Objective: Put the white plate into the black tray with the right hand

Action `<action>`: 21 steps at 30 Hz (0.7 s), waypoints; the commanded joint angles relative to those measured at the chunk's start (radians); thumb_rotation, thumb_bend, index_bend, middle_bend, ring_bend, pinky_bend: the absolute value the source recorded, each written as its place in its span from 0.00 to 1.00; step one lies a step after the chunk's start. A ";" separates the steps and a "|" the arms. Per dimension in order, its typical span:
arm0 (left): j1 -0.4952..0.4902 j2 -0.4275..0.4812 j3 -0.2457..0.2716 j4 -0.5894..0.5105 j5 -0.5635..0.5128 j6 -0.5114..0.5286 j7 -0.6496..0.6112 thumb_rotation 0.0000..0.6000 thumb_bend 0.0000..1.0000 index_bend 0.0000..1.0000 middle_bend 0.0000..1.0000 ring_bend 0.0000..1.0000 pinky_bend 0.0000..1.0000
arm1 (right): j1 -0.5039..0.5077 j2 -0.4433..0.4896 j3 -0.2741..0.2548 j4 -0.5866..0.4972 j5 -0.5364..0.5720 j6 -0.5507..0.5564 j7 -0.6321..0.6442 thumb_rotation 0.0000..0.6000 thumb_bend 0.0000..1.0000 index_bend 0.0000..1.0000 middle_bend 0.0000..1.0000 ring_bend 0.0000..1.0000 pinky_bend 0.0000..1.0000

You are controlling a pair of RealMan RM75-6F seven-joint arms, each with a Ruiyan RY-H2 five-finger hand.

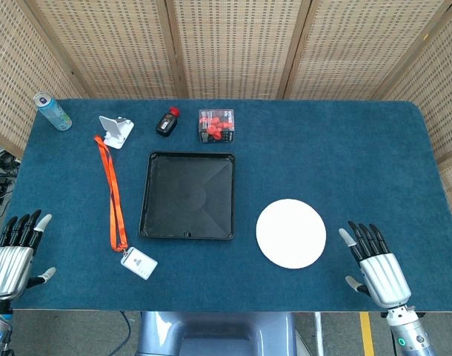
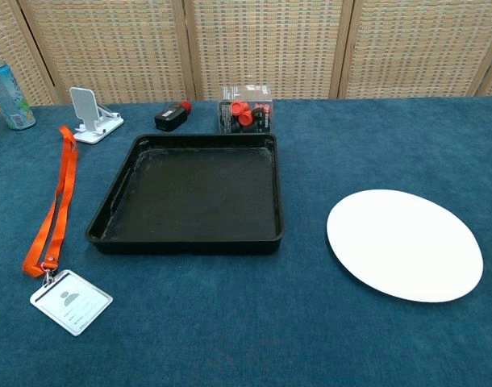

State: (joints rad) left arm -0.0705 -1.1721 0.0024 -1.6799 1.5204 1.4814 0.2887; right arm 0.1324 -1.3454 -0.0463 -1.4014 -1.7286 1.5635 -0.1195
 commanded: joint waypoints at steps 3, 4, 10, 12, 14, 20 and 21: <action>-0.001 0.001 -0.002 0.000 -0.003 -0.001 0.000 1.00 0.02 0.00 0.00 0.00 0.00 | 0.000 -0.007 0.002 0.010 -0.005 0.003 0.006 1.00 0.17 0.08 0.00 0.00 0.00; 0.000 0.001 -0.002 -0.001 -0.003 0.000 -0.001 1.00 0.02 0.00 0.00 0.00 0.00 | 0.000 -0.008 0.002 0.012 -0.006 0.004 0.008 1.00 0.17 0.09 0.00 0.00 0.00; 0.001 0.004 -0.002 -0.006 0.000 0.004 -0.001 1.00 0.03 0.00 0.00 0.00 0.00 | -0.002 -0.017 0.005 0.025 -0.016 0.017 0.018 1.00 0.17 0.15 0.00 0.00 0.00; 0.000 0.003 -0.001 -0.006 0.001 0.002 0.000 1.00 0.03 0.00 0.00 0.00 0.00 | -0.002 -0.020 0.007 0.028 -0.021 0.024 0.022 1.00 0.17 0.17 0.00 0.00 0.00; 0.000 0.002 0.000 -0.004 0.000 -0.001 0.001 1.00 0.02 0.00 0.00 0.00 0.00 | -0.002 -0.025 0.007 0.033 -0.026 0.029 0.029 1.00 0.17 0.17 0.00 0.00 0.00; -0.001 0.001 -0.001 -0.002 -0.003 -0.003 -0.002 1.00 0.03 0.00 0.00 0.00 0.00 | -0.001 -0.041 0.003 0.043 -0.038 0.031 0.028 1.00 0.17 0.19 0.00 0.00 0.00; -0.001 0.001 -0.002 -0.002 -0.004 -0.003 -0.002 1.00 0.03 0.00 0.00 0.00 0.00 | 0.000 -0.047 0.002 0.046 -0.040 0.027 0.027 1.00 0.17 0.19 0.00 0.00 0.00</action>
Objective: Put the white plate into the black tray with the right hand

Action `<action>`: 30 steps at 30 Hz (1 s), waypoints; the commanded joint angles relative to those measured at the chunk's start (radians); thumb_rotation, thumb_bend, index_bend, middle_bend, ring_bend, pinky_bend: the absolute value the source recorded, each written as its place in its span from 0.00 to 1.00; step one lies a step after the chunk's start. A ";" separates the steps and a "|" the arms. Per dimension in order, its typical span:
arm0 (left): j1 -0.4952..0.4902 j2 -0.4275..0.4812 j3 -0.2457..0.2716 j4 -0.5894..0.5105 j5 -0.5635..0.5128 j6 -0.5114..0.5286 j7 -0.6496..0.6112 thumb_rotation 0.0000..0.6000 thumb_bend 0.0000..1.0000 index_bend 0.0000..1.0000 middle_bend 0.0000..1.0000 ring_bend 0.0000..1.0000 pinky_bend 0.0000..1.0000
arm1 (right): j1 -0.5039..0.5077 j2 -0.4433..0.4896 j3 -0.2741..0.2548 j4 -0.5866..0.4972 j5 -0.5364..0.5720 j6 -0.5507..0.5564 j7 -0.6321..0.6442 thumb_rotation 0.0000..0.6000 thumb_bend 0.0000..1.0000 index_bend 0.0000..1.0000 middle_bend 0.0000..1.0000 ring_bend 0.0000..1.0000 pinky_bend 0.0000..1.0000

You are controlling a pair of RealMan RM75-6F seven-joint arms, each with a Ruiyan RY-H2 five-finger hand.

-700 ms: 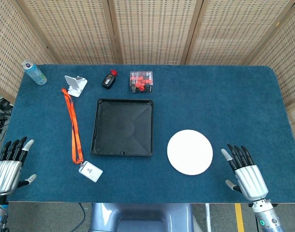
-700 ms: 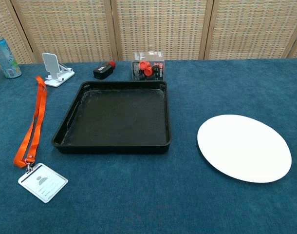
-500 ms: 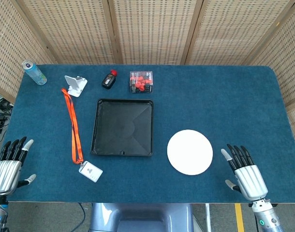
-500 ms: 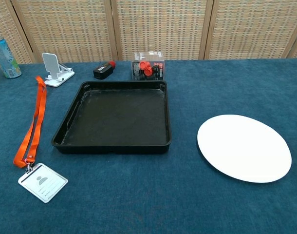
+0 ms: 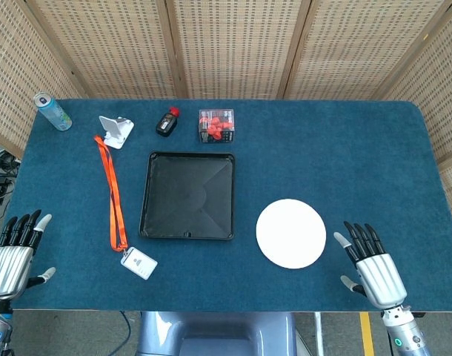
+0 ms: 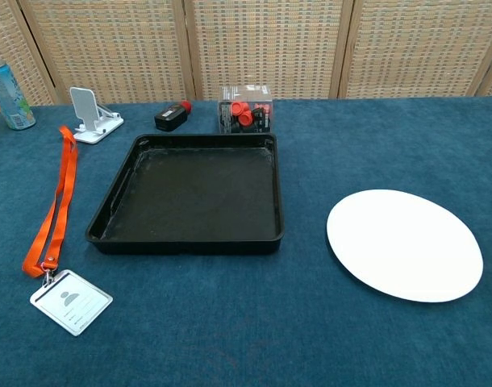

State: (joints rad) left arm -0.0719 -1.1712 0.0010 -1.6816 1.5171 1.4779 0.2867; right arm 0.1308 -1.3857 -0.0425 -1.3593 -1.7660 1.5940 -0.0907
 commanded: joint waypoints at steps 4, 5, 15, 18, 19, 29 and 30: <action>0.002 0.001 0.001 -0.003 0.003 0.004 -0.001 1.00 0.02 0.00 0.00 0.00 0.00 | 0.007 -0.024 -0.004 0.009 -0.004 -0.017 -0.001 1.00 0.17 0.20 0.00 0.00 0.00; 0.002 0.001 0.001 -0.004 0.003 0.005 -0.003 1.00 0.03 0.00 0.00 0.00 0.00 | 0.008 -0.029 -0.005 0.010 -0.008 -0.018 -0.005 1.00 0.17 0.20 0.00 0.00 0.00; 0.003 0.005 0.003 -0.002 0.006 0.005 -0.019 1.00 0.03 0.00 0.00 0.00 0.00 | 0.021 -0.116 -0.009 0.058 -0.016 -0.051 -0.022 1.00 0.17 0.27 0.00 0.00 0.00; 0.008 0.006 0.005 -0.008 0.023 0.021 -0.017 1.00 0.02 0.00 0.00 0.00 0.00 | 0.024 -0.160 -0.004 0.097 -0.001 -0.067 -0.016 1.00 0.17 0.28 0.00 0.00 0.00; 0.009 0.008 0.005 -0.013 0.025 0.024 -0.019 1.00 0.02 0.00 0.00 0.00 0.00 | 0.027 -0.175 -0.002 0.107 0.003 -0.073 -0.013 1.00 0.17 0.29 0.00 0.00 0.00; 0.009 0.010 0.006 -0.020 0.036 0.029 -0.013 1.00 0.02 0.00 0.00 0.00 0.00 | 0.048 -0.280 0.016 0.202 0.019 -0.090 -0.004 1.00 0.23 0.31 0.00 0.00 0.00; 0.009 0.010 0.006 -0.020 0.037 0.029 -0.012 1.00 0.02 0.00 0.00 0.00 0.00 | 0.050 -0.288 0.018 0.212 0.020 -0.089 0.000 1.00 0.23 0.31 0.00 0.00 0.00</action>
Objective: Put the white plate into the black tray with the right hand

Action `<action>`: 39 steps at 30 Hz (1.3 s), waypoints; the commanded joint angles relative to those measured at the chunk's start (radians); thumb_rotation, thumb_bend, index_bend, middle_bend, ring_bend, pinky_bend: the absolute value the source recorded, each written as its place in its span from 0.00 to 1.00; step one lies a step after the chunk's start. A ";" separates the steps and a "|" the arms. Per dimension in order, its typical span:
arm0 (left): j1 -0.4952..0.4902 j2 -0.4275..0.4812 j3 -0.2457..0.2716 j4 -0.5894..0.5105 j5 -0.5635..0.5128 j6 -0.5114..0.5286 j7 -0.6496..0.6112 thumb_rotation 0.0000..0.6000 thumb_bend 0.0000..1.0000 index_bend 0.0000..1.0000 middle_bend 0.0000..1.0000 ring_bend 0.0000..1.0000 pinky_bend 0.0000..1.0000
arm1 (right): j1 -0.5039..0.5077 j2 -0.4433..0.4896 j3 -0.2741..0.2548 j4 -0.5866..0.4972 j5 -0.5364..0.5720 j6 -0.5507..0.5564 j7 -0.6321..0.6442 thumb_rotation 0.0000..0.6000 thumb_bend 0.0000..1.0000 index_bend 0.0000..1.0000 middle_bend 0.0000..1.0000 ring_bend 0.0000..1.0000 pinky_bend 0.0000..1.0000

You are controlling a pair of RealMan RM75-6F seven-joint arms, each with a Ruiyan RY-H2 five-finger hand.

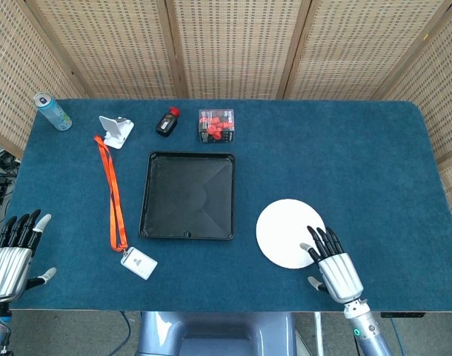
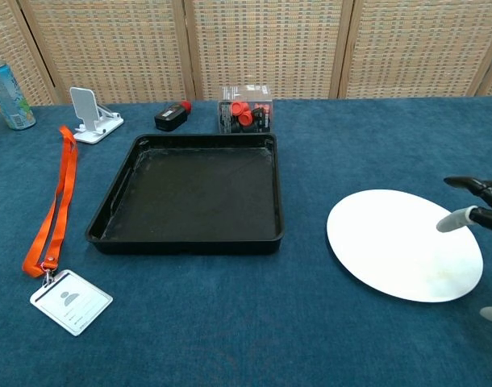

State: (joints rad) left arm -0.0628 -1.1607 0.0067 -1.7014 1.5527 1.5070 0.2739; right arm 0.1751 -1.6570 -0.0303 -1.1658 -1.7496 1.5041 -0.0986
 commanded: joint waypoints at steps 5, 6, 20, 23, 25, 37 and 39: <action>-0.003 -0.003 -0.004 0.004 -0.009 -0.009 -0.001 1.00 0.02 0.00 0.00 0.00 0.00 | 0.016 -0.051 0.015 0.062 0.025 -0.019 0.031 1.00 0.23 0.31 0.00 0.00 0.00; -0.004 -0.004 -0.004 0.006 -0.011 -0.010 0.000 1.00 0.02 0.00 0.00 0.00 0.00 | 0.018 -0.059 0.016 0.072 0.028 -0.022 0.036 1.00 0.23 0.31 0.00 0.00 0.00; -0.006 -0.012 -0.007 0.014 -0.013 -0.012 -0.002 1.00 0.03 0.00 0.00 0.00 0.00 | 0.031 -0.097 0.014 0.120 0.053 -0.039 0.048 1.00 0.21 0.14 0.00 0.00 0.00; -0.006 -0.013 -0.008 0.014 -0.015 -0.013 -0.001 1.00 0.02 0.00 0.00 0.00 0.00 | 0.035 -0.104 0.016 0.128 0.059 -0.043 0.056 1.00 0.20 0.14 0.00 0.00 0.00; -0.007 -0.014 -0.008 0.015 -0.016 -0.015 0.001 1.00 0.02 0.00 0.00 0.00 0.00 | 0.040 -0.113 0.020 0.135 0.060 -0.042 0.064 1.00 0.20 0.15 0.00 0.00 0.00; -0.007 -0.015 -0.007 0.015 -0.016 -0.016 0.001 1.00 0.02 0.00 0.00 0.00 0.00 | 0.054 -0.140 0.016 0.166 0.071 -0.056 0.069 1.00 0.20 0.18 0.00 0.00 0.00; -0.008 -0.016 -0.007 0.015 -0.015 -0.016 0.001 1.00 0.02 0.00 0.00 0.00 0.00 | 0.057 -0.145 0.018 0.171 0.072 -0.056 0.071 1.00 0.20 0.19 0.00 0.00 0.00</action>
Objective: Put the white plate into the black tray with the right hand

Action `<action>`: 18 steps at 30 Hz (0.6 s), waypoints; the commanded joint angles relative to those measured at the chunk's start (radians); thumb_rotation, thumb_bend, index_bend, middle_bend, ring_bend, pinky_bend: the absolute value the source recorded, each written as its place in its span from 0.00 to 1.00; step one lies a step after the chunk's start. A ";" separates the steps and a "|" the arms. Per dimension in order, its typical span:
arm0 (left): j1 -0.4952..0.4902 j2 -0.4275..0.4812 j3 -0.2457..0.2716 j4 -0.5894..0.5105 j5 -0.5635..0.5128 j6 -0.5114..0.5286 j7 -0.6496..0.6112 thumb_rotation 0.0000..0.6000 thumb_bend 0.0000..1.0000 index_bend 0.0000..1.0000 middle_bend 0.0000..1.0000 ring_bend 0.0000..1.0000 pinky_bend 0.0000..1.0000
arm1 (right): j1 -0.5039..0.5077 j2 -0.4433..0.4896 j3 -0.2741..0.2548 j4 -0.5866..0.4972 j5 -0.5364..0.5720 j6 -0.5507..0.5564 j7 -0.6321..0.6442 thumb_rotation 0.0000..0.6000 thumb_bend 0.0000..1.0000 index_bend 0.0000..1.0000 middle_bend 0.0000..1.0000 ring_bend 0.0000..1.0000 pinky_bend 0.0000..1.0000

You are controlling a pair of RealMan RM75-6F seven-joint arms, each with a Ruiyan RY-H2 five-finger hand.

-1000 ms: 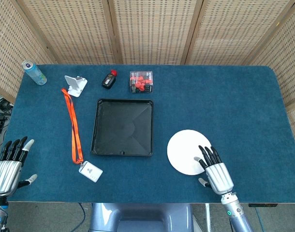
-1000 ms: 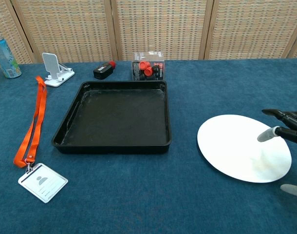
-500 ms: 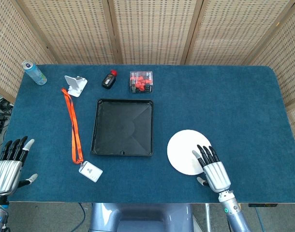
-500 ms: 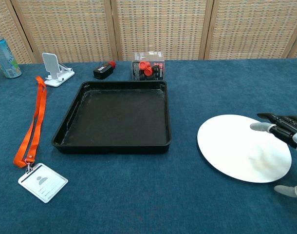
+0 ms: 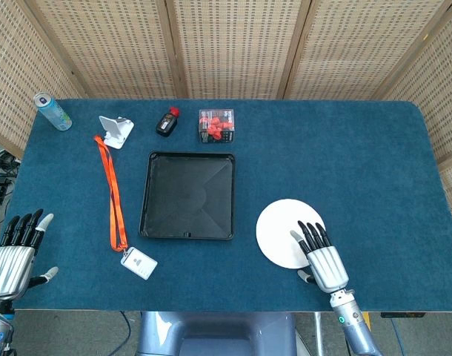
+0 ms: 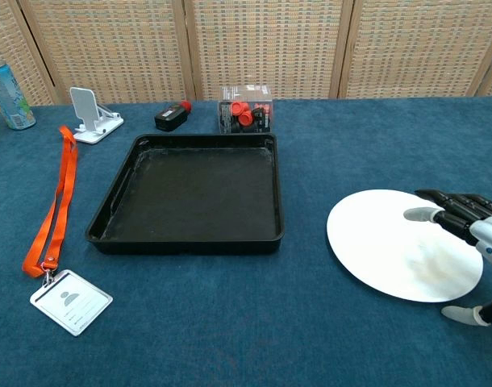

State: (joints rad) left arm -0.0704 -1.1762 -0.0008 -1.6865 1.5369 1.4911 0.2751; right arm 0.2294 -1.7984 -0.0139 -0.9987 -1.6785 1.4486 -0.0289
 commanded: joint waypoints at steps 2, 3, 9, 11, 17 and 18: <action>-0.001 -0.001 0.000 0.000 0.001 -0.002 0.000 1.00 0.02 0.00 0.00 0.00 0.00 | 0.006 -0.008 0.003 0.010 0.003 -0.002 0.003 1.00 0.20 0.20 0.00 0.00 0.00; -0.002 -0.001 0.000 0.000 0.000 -0.003 0.001 1.00 0.03 0.00 0.00 0.00 0.00 | 0.008 -0.011 0.004 0.014 0.004 -0.002 0.004 1.00 0.20 0.20 0.00 0.00 0.00; -0.006 -0.004 -0.001 -0.001 -0.002 -0.010 0.004 1.00 0.02 0.00 0.00 0.00 0.00 | 0.015 -0.025 0.010 0.038 0.014 -0.007 0.013 1.00 0.20 0.21 0.00 0.00 0.00; -0.007 -0.005 0.000 0.000 -0.002 -0.013 0.006 1.00 0.02 0.00 0.00 0.00 0.00 | 0.017 -0.029 0.011 0.048 0.019 -0.011 0.015 1.00 0.20 0.21 0.00 0.00 0.00; -0.008 -0.006 0.001 0.000 -0.004 -0.014 0.007 1.00 0.03 0.00 0.00 0.00 0.00 | 0.020 -0.045 0.013 0.071 0.026 -0.011 0.029 1.00 0.23 0.24 0.00 0.00 0.00; -0.007 -0.006 0.000 0.000 -0.004 -0.013 0.007 1.00 0.02 0.00 0.00 0.00 0.00 | 0.021 -0.049 0.013 0.075 0.024 -0.008 0.032 1.00 0.26 0.25 0.00 0.00 0.00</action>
State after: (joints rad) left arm -0.0779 -1.1823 -0.0003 -1.6863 1.5330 1.4776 0.2824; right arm 0.2492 -1.8442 -0.0015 -0.9268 -1.6533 1.4375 0.0002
